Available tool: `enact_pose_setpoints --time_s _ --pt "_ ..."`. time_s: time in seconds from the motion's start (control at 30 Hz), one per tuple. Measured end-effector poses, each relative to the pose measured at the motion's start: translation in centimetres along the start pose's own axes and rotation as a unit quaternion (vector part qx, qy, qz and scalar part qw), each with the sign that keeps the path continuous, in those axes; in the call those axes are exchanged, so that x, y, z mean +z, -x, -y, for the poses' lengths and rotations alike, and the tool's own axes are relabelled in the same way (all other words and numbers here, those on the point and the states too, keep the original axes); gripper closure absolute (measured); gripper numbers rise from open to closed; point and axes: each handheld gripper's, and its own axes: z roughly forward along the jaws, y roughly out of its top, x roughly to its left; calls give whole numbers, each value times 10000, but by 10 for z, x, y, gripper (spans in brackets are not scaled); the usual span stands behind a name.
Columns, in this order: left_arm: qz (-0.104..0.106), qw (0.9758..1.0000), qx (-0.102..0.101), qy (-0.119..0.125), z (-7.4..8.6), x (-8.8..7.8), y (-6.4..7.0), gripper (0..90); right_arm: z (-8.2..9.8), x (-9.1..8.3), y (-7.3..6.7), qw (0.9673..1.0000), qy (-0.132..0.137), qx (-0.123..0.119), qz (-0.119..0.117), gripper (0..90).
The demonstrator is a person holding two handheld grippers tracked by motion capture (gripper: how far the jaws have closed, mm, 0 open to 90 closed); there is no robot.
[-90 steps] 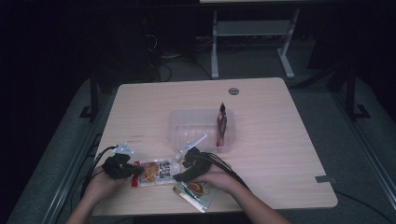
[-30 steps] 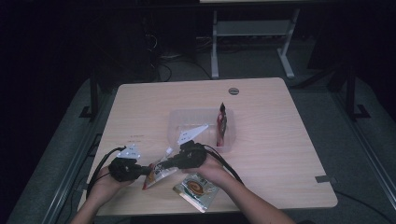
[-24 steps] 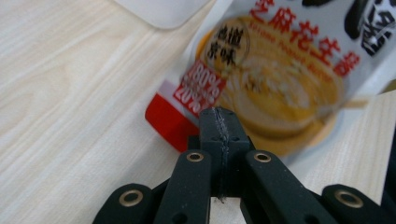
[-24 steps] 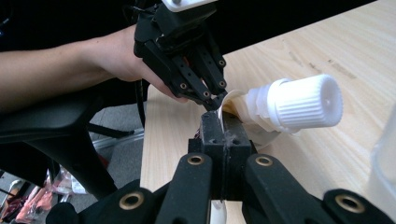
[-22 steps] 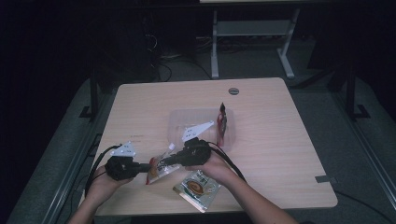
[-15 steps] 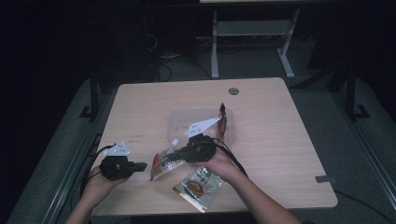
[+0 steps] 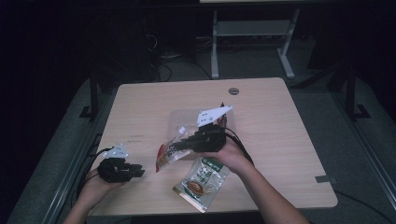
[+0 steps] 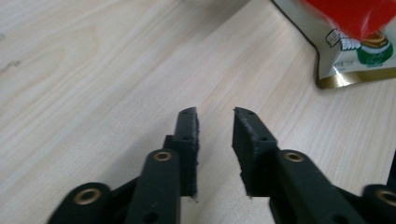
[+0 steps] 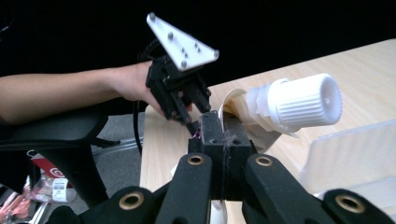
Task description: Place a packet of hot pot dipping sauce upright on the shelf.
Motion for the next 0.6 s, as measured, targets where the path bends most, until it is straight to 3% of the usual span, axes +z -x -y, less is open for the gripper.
enact_pose_setpoints --time_s 0.37,0.6 --pt "-16 10000 -72 16 0 4 -1 492 -12 -23 16 9995 160 20 278 900" --pt "-62 10000 -54 2 0 6 -1 406 -25 -30 28 9988 54 -15 481 900"
